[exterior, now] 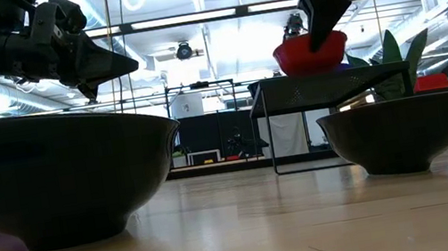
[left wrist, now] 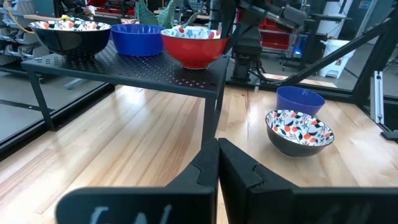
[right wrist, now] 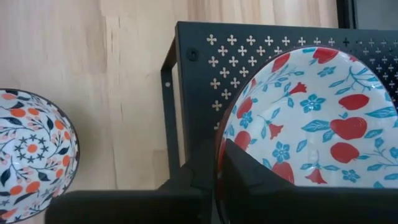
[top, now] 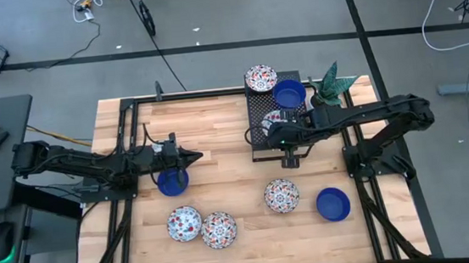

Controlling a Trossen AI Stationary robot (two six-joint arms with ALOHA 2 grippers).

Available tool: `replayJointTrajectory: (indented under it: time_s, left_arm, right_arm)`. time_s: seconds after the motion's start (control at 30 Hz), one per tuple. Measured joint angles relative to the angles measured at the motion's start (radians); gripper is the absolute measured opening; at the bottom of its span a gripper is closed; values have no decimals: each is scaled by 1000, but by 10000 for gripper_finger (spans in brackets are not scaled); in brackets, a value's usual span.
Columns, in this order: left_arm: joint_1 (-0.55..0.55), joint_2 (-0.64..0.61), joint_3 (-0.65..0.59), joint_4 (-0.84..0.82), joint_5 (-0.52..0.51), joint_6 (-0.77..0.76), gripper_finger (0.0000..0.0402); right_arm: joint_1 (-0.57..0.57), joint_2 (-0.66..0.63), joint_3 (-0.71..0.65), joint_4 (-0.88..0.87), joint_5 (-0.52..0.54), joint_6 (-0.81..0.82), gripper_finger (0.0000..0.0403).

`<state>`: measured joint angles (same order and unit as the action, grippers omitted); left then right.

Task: Pick & Place Mini bowls
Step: Put the right red patterned bowl on the shelf

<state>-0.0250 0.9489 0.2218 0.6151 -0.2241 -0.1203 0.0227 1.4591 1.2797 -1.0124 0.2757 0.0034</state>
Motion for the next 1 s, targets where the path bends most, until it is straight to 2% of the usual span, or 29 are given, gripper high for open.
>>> replayJointTrajectory:
  time_s: [0.77,1.0]
  left_arm:
    - [0,0,0,-1,0,0,9]
    - [0,0,0,-2,0,0,9]
  right_arm:
    - [-22,3,0,0,3,-12,23]
    - [-29,3,0,0,4,-15,53]
